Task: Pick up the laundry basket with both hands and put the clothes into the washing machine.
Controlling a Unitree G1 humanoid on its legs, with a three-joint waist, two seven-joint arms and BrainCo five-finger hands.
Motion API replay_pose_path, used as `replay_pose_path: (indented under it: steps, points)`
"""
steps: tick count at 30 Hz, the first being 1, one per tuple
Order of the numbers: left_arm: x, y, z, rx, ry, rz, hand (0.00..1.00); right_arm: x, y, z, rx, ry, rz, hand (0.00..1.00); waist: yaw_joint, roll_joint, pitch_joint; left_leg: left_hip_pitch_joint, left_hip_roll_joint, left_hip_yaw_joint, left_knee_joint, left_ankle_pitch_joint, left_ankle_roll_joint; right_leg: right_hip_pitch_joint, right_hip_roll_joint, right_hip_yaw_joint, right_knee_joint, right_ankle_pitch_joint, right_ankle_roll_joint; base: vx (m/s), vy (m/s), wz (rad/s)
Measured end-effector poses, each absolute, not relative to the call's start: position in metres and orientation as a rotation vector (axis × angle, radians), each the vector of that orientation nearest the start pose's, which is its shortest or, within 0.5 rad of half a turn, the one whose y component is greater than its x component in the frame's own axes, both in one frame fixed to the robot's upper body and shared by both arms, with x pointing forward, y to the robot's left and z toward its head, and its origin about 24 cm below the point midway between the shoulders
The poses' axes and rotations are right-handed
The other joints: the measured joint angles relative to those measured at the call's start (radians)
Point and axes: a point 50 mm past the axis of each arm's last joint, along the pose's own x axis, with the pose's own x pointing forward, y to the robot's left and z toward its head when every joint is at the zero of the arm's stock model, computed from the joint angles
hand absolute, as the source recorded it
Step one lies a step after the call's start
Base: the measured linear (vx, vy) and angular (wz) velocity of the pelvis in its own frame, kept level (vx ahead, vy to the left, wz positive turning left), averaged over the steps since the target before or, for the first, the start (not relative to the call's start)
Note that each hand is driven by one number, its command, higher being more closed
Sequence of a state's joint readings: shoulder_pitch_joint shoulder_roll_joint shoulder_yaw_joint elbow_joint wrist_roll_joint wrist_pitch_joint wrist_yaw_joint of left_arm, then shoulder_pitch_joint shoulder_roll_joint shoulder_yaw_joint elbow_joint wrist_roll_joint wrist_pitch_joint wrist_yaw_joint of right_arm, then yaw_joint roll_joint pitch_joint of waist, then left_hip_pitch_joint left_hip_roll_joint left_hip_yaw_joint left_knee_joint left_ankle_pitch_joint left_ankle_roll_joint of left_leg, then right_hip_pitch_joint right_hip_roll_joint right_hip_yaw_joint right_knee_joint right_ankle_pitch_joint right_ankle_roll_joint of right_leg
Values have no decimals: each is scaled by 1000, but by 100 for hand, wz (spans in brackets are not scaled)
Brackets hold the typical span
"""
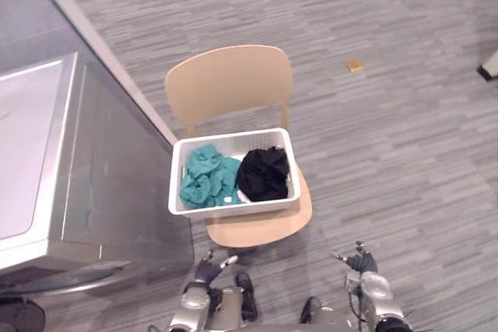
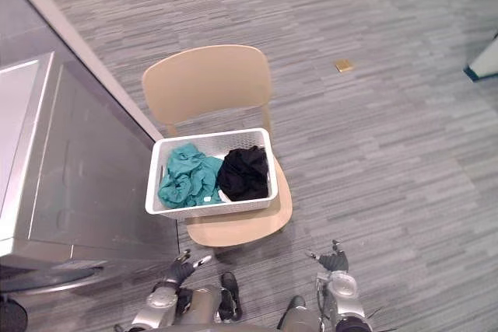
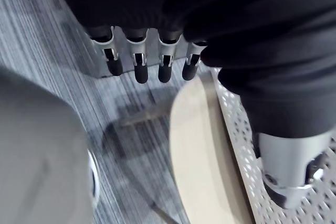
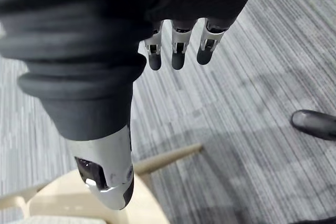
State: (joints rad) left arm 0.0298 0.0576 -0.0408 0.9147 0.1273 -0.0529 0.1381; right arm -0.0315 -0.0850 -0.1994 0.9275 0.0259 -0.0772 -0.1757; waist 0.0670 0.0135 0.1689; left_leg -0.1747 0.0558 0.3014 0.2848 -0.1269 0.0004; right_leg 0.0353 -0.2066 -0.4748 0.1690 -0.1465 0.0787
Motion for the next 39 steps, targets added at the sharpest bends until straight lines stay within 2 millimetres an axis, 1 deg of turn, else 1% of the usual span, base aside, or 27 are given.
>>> replay_pose_path:
  steps: [1, 2, 3, 4, 5, 6, 7, 8, 9, 11, 13, 14, 16, 17, 18, 20, 23, 24, 26, 29, 30, 33, 34, 35, 36, 37, 39]
  points:
    - [147, 175, -139, 255, 877, 63, 0, 164, -218, -127, -42, 810, -395, 0, 2, -2, -1, 3, -9, -6, 0, 0, 0, 10, -8, -5, 3, 0, 1, 4, 115, 45]
    - [144, 180, -140, 265, 888, 69, 0, 166, -219, -126, -41, 802, -400, 0, 1, -5, -2, 11, -24, -17, -4, -1, 1, 7, -30, -21, 46, -6, 34, -26, 144, 44]
    - [142, 182, -141, 265, 896, 77, 0, 168, -222, -124, -55, 796, -401, 0, 0, -4, -2, 24, -37, -25, -20, -12, 15, -25, -68, -16, 154, -22, 63, -51, 120, 35]
    - [140, 181, -142, 265, 904, 73, 0, 171, -224, -122, -64, 788, -401, 0, -4, -8, 2, 34, -40, -27, -36, -42, 33, -53, -83, -11, 242, -29, 72, -72, 125, 40]
    - [139, 183, -142, 270, 906, 74, 0, 173, -224, -121, -80, 784, -400, 0, -14, -8, 3, 66, -52, -31, -47, -54, 46, -125, -136, 37, 445, -15, 47, -40, 106, 38]
    - [140, 186, -142, 278, 904, 79, 0, 174, -222, -121, -95, 782, -389, 0, -24, -23, 10, 86, -62, -47, -51, -54, 46, -184, -144, 109, 554, -18, 16, -17, 87, 48]
    - [138, 192, -142, 295, 909, 87, 0, 176, -220, -118, -108, 767, -375, 0, -28, -29, 10, 100, -64, -63, -55, -54, 47, -224, -115, 196, 608, -58, 18, 18, 35, 36]
    - [136, 194, -142, 299, 911, 93, 0, 179, -220, -116, -116, 750, -371, 0, -30, -28, 11, 103, -64, -72, -61, -53, 45, -239, -93, 241, 600, -77, 24, 22, -11, 46]
    - [135, 196, -142, 306, 911, 106, 0, 189, -222, -106, -138, 688, -362, 0, -50, -36, 7, 105, -64, -99, -68, -48, 40, -256, -37, 311, 525, -105, 33, 46, -44, 48]
    - [136, 198, -141, 311, 909, 111, 0, 205, -234, -84, -192, 575, -374, 0, -57, -37, 7, 93, -64, -151, -75, -32, 17, -268, 51, 425, 329, -106, 47, 72, -77, 64]
    - [136, 200, -141, 314, 909, 112, 0, 213, -242, -69, -242, 505, -384, 0, -61, -49, -1, 79, -74, -177, -69, -28, 9, -263, 72, 480, 210, -66, 36, 91, -119, 82]
    - [136, 198, -141, 309, 910, 113, 0, 222, -252, -51, -303, 427, -383, 0, -75, -39, 4, 60, -80, -227, -40, -27, 3, -250, 67, 454, 191, 8, 14, 132, -169, 94]
    - [135, 193, -142, 293, 900, 111, 0, 236, -254, -29, -373, 328, -358, 0, -71, -11, 3, 58, -63, -250, -49, -14, -13, -239, 80, 421, 171, 12, 8, 170, -183, 54]
    - [131, 193, -142, 286, 904, 118, 0, 245, -250, -13, -416, 249, -328, 0, -65, 1, 2, 59, -53, -269, -68, -2, -30, -231, 89, 397, 155, 20, -3, 154, -169, 23]
    - [131, 193, -142, 286, 902, 120, 0, 247, -248, -6, -435, 217, -314, 0, -64, 4, 0, 61, -48, -276, -80, 5, -41, -225, 93, 387, 144, 24, -9, 138, -181, 39]
    - [130, 194, -142, 277, 898, 130, 0, 257, -242, 20, -539, 89, -228, 0, -56, 4, -2, 88, -26, -309, -139, 39, -61, -171, 110, 326, 88, 35, -22, 119, -162, 57]
    - [127, 196, -142, 276, 898, 136, 0, 274, -229, 40, -647, -13, -87, 0, -51, -3, -7, 97, -20, -346, -182, 76, -72, -137, 117, 275, 48, 43, -32, 81, -96, 56]
    - [127, 196, -142, 277, 897, 134, 0, 277, -226, 44, -663, -31, -62, 0, -50, -3, -7, 93, -20, -356, -185, 80, -76, -135, 117, 265, 42, 45, -33, 61, -55, 42]
    - [128, 197, -141, 278, 889, 132, 0, 288, -207, 49, -696, -71, 38, 0, -44, -1, -6, 73, -23, -383, -186, 95, -77, -130, 117, 232, 24, 50, -35, 3, -40, 41]
    - [130, 196, -141, 278, 877, 126, 0, 304, -190, 47, -767, -65, 156, 0, -29, 8, 3, 26, -29, -422, -185, 121, -82, -133, 117, 187, -3, 67, -41, -67, -21, 47]
    - [132, 195, -140, 279, 873, 125, 0, 308, -189, 47, -788, -62, 169, 0, -23, 11, 6, 13, -32, -435, -185, 129, -82, -140, 116, 177, -5, 69, -42, -84, -12, 62]
    - [142, 194, -136, 282, 841, 120, 0, 329, -194, 61, -917, -76, 177, 0, 4, 43, 55, -45, -39, -490, -202, 180, -88, -178, 116, 126, -15, 86, -53, -148, -15, 57]
    - [144, 194, -136, 283, 836, 118, 0, 336, -197, 66, -946, -79, 165, 0, 6, 56, 72, -65, -40, -500, -216, 202, -87, -193, 116, 112, -15, 87, -55, -220, -18, 64]
    - [145, 193, -136, 289, 835, 110, 0, 346, -204, 75, -987, -78, 139, 0, 7, 81, 96, -96, -36, -516, -241, 221, -81, -220, 117, 80, -12, 90, -59, -226, -13, 67]
    - [144, 192, -137, 295, 841, 103, 0, 349, -206, 77, -1003, -74, 134, 0, 11, 88, 102, -101, -33, -520, -258, 223, -78, -231, 117, 72, -10, 89, -59, -216, -9, 54]
    - [143, 192, -137, 297, 843, 99, 0, 353, -210, 83, -1033, -76, 116, 0, 29, 95, 125, -109, -26, -513, -291, 235, -72, -254, 116, 66, 4, 89, -59, -195, -10, 24]
    - [145, 193, -136, 299, 835, 100, 0, 362, -214, 93, -1076, -75, 99, 0, 39, 101, 160, -121, -24, -514, -315, 252, -72, -282, 108, 62, 28, 88, -56, -176, -5, 13]
